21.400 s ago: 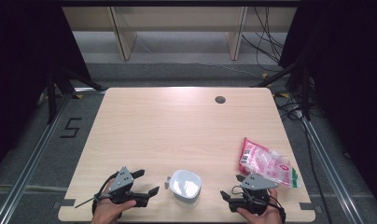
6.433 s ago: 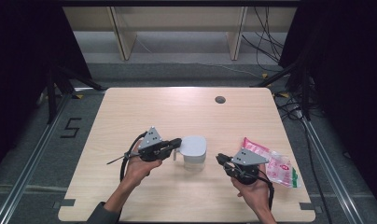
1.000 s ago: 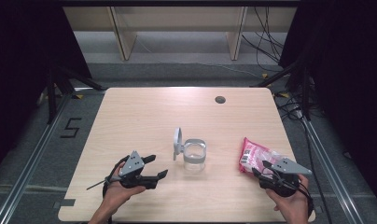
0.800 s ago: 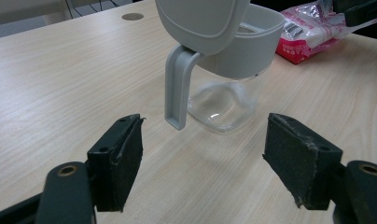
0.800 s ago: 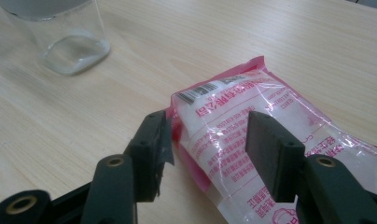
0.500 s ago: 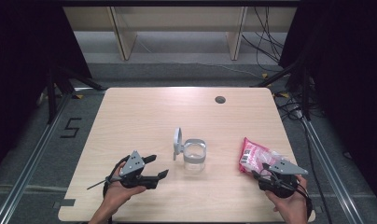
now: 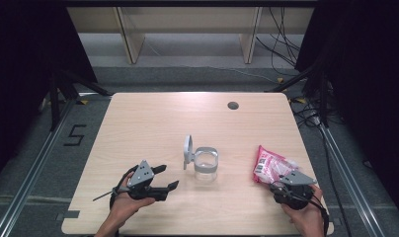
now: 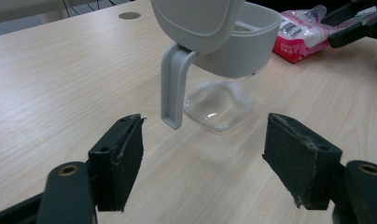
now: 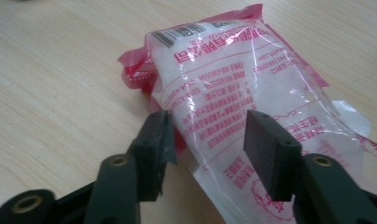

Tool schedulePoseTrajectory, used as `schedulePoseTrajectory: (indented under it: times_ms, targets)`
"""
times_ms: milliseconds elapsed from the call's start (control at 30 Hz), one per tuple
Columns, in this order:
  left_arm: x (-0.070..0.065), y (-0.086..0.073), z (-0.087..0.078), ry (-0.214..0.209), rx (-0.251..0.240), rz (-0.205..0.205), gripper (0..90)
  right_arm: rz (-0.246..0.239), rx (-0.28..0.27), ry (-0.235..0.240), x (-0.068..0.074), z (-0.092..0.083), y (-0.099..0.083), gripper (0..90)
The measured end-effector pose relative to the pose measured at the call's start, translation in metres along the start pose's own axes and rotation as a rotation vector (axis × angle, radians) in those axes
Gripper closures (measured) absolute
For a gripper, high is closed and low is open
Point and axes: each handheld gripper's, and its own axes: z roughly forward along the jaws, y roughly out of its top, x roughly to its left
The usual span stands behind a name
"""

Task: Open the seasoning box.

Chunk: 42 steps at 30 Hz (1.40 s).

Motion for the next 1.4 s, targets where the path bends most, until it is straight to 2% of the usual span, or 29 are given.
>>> schedulePoseTrajectory:
  times_ms: [100,133,167,200,233,267,300,400,433,533,567,600,633,733,767,800,867,900,967,1000,1067,1133,1233,1400]
  targets:
    - [0.000,0.001,0.000,0.006,0.005,0.002,28.5,-0.039,0.002,0.001,-0.003,0.000,-0.001,58.2]
    - [-0.001,0.000,0.000,0.003,0.003,-0.005,28.6,-0.049,0.022,-0.009,-0.002,-0.001,0.000,64.7]
    - [-0.001,0.000,0.000,0.003,0.003,-0.005,28.8,-0.049,0.022,-0.009,-0.002,-0.001,0.000,64.7]
    - [0.000,0.000,0.000,0.000,0.003,0.001,28.9,-0.049,0.023,-0.018,-0.002,-0.002,-0.001,69.9]
    - [0.000,0.000,0.000,-0.003,0.003,-0.004,29.1,-0.072,0.032,-0.008,-0.005,-0.002,-0.002,71.7]
    - [0.000,0.000,0.000,-0.003,0.003,-0.004,29.2,-0.072,0.032,-0.008,-0.005,-0.002,-0.002,71.7]
    - [0.000,0.000,0.000,-0.002,0.002,0.002,29.2,-0.086,0.034,-0.001,-0.006,-0.003,-0.002,77.5]
    - [-0.001,0.000,0.000,-0.002,0.003,-0.007,29.2,-0.085,0.034,-0.003,-0.005,-0.003,-0.001,80.5]
    - [0.000,0.000,0.000,-0.003,0.004,-0.002,29.3,-0.119,0.038,-0.001,-0.005,-0.003,0.000,82.2]
    - [0.000,-0.001,0.001,-0.004,0.007,-0.002,29.3,-0.095,0.034,0.025,-0.004,-0.002,0.001,83.2]
    - [0.000,0.000,0.002,-0.006,0.008,0.006,29.5,-0.116,0.023,0.040,-0.005,0.000,0.003,84.1]
    - [0.000,0.000,0.002,-0.006,0.008,0.006,29.5,-0.116,0.023,0.040,-0.005,0.000,0.003,84.1]
    - [-0.001,-0.001,0.003,-0.004,0.008,-0.001,29.5,-0.145,0.007,0.057,-0.006,0.003,0.005,84.5]
    - [-0.001,-0.001,0.003,-0.005,0.010,0.001,29.6,-0.145,0.013,0.069,-0.005,0.004,0.006,84.7]
    - [0.000,-0.001,0.003,-0.004,0.008,-0.003,29.6,-0.158,0.007,0.068,-0.004,0.005,0.007,84.7]
    - [0.000,-0.001,0.003,-0.002,0.009,-0.006,29.7,-0.148,0.005,0.084,0.000,0.005,0.008,84.8]
    - [-0.001,-0.001,0.004,-0.009,0.003,-0.014,29.7,-0.185,-0.018,0.107,0.002,0.008,0.011,84.8]
    - [0.000,-0.001,0.003,-0.003,0.010,-0.001,29.7,-0.186,-0.022,0.116,0.005,0.008,0.013,84.8]
    - [-0.001,-0.001,0.003,-0.001,0.007,-0.007,29.7,-0.178,-0.015,0.129,0.008,0.008,0.014,84.8]
    - [0.000,-0.001,0.003,-0.001,0.008,-0.006,29.8,-0.196,-0.027,0.145,0.012,0.009,0.016,84.8]
    - [-0.001,-0.001,0.003,-0.003,0.010,-0.007,29.8,-0.203,-0.028,0.155,0.014,0.009,0.016,84.8]
    - [0.000,-0.002,0.003,-0.007,0.010,-0.007,29.8,-0.214,-0.031,0.175,0.019,0.008,0.017,84.8]
    - [0.000,-0.001,0.003,-0.002,0.010,-0.004,29.8,-0.220,-0.027,0.185,0.021,0.006,0.015,84.8]
    - [0.000,-0.001,0.002,0.001,0.011,-0.003,29.8,-0.255,-0.032,0.225,0.024,-0.001,0.011,84.8]
